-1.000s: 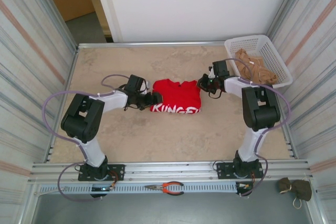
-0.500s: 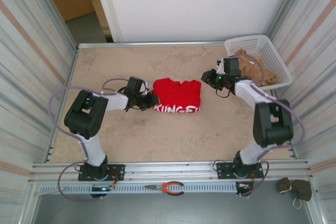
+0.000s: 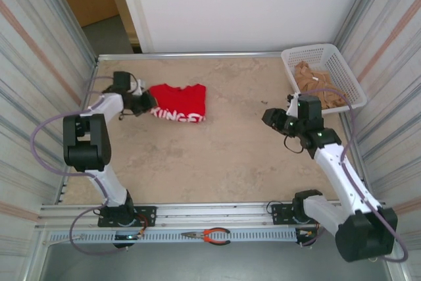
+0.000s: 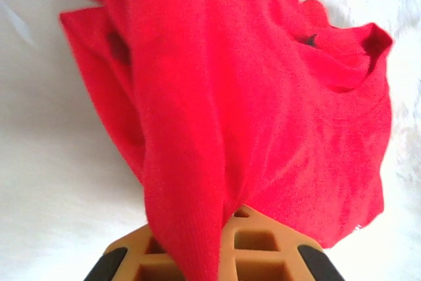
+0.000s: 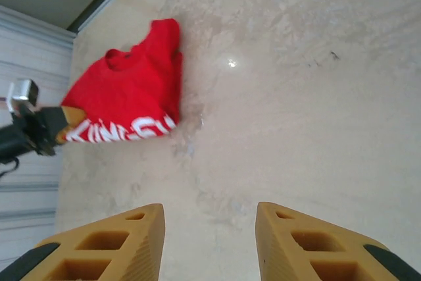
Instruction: Fold the inside-out t-shirt
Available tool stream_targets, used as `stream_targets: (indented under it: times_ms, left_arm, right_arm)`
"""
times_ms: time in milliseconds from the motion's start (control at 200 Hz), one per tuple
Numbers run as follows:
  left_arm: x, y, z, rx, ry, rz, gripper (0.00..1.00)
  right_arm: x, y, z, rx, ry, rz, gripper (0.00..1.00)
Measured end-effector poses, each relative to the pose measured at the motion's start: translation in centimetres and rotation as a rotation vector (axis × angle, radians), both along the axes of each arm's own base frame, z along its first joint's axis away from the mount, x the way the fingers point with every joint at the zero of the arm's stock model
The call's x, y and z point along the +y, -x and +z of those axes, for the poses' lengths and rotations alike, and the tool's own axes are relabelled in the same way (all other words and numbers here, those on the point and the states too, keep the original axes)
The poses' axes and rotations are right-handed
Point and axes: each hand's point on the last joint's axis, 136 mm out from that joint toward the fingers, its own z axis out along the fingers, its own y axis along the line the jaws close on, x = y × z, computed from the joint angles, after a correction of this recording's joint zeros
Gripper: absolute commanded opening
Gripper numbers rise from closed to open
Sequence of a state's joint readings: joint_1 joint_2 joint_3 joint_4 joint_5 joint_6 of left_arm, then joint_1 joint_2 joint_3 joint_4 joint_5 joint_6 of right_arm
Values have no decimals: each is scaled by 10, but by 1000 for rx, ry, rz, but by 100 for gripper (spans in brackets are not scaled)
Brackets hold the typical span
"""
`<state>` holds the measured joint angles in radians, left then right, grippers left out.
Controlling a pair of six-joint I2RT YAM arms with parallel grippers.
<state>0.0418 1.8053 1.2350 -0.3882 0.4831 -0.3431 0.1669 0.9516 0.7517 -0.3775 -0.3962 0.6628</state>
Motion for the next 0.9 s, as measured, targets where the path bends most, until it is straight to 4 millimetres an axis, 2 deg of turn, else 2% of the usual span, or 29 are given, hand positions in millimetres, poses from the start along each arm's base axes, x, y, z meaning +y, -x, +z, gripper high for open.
stream_targets:
  times_ms: [50,80,110,130,160,190,235,291,301,396,456,561,626,706,782,822,902]
  left_arm:
    - [19,-12,9,-21,-31,10,0]
    - [30,-19,13,-33,-46,15,5]
    - [39,-24,14,-40,-59,18,18]
    - [46,-27,14,-41,-67,22,34]
    - [55,-30,12,-39,-82,27,52]
    - [64,-32,9,-28,-95,34,63]
    - [76,-31,2,-3,-115,44,72]
    - [90,-26,-6,33,-140,58,96]
    - [92,-25,-7,39,-147,61,98]
    - [114,-13,-9,78,-180,93,99]
    - [127,-7,1,69,-196,120,99]
    - [148,9,35,-2,-248,184,99]
    - [148,21,63,-85,-276,214,99]
    - [133,41,91,-198,-307,219,99]
    - [109,55,102,-302,-351,190,99]
    - [95,61,101,-354,-377,166,99]
    - [64,73,80,-434,-433,97,99]
  right_arm:
    - [-4,7,3,-5,2,-13,42]
    - [-7,11,5,-9,4,-20,44]
    - [-9,13,6,-11,6,-29,50]
    - [-11,15,7,-12,7,-35,56]
    - [-14,17,7,-12,13,-43,70]
    - [-17,18,6,-4,20,-54,83]
    - [-22,21,3,8,31,-70,99]
    - [-28,23,-3,29,58,-89,99]
    - [-29,24,-4,34,61,-92,99]
    - [-45,28,-13,74,120,-139,99]
    - [-56,29,-14,89,160,-178,99]
    - [-78,22,-13,104,255,-260,99]
    - [-93,15,-18,112,318,-323,99]
    - [-113,7,-27,103,411,-394,99]
    - [-128,1,-37,70,492,-436,99]
    - [-134,-3,-43,48,532,-444,99]
    - [-144,-12,-59,12,610,-445,99]
